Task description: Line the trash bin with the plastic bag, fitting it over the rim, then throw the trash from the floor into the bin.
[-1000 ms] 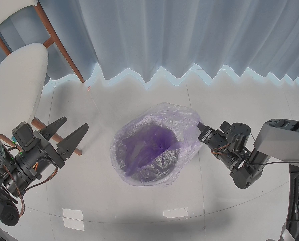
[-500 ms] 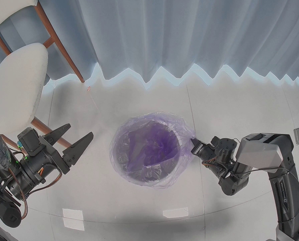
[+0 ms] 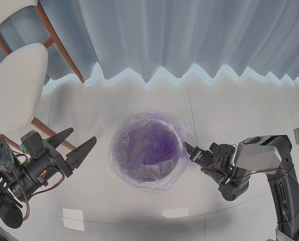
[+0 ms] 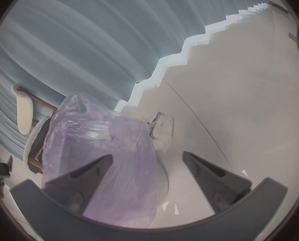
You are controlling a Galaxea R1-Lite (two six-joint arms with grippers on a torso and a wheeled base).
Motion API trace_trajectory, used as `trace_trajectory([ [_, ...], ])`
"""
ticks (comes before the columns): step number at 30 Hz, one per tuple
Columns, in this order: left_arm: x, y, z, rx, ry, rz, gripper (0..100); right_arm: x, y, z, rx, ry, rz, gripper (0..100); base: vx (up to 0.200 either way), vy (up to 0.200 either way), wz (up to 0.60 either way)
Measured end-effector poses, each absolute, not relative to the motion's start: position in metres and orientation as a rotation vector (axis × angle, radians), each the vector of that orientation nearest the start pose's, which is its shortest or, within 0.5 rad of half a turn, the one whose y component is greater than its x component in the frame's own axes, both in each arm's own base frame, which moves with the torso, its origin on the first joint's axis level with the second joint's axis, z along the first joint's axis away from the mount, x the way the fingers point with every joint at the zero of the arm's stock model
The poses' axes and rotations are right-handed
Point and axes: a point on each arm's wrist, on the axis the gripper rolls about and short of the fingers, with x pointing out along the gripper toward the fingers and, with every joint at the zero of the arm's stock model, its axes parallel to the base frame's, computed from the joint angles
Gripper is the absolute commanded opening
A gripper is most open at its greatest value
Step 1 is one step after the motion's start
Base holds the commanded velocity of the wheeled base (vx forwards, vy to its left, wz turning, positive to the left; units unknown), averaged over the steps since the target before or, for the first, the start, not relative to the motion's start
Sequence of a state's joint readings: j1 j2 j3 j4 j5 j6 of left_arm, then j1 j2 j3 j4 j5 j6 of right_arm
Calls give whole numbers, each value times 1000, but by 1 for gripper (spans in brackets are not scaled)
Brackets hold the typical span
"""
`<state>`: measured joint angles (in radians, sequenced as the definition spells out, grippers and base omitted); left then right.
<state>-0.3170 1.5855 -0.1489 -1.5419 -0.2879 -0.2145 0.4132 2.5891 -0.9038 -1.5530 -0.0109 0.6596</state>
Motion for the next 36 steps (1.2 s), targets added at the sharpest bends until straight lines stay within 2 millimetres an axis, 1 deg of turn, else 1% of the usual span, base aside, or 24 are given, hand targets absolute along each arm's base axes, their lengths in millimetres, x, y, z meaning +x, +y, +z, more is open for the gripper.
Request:
trace_trajectory([
  [2, 192, -70, 146, -209, -35, -611, 100, 369, 162, -33, 639, 287, 352, 100, 0, 0, 0],
  [4, 194, -70, 145, -210, -28, -607, 100, 355, 157, -26, 654, 332, 366, 100, 0, 0, 0],
  [7, 195, -70, 143, -210, -18, -605, 100, 331, 149, -12, 666, 395, 395, 100, 0, 0, 0],
  [12, 197, -70, 137, -208, 10, -594, 100, 285, 130, 20, 651, 457, 433, 100, 0, 0, 0],
  [14, 197, -68, 133, -198, 26, -585, 100, 269, 122, 34, 640, 459, 447, 100, 200, 0, 0],
  [17, 195, -65, 128, -143, 37, -571, 100, 253, 112, 50, 622, 438, 467, 100, 200, 0, 0],
  [20, 193, -64, 122, -110, 56, -568, 100, 246, 106, 62, 615, 403, 478, 100, 67, 0, 0],
  [25, 192, -71, 114, -108, 101, -595, 100, 240, 100, 76, 600, 351, 491, 100, 0, 0, 0],
  [30, 194, -78, 105, -102, 145, -615, 100, 239, 98, 84, 595, 317, 499, 100, 0, 0, 0],
  [36, 200, -80, 97, -99, 179, -617, 100, 237, 98, 90, 593, 292, 507, 100, 0, 0, 0],
])
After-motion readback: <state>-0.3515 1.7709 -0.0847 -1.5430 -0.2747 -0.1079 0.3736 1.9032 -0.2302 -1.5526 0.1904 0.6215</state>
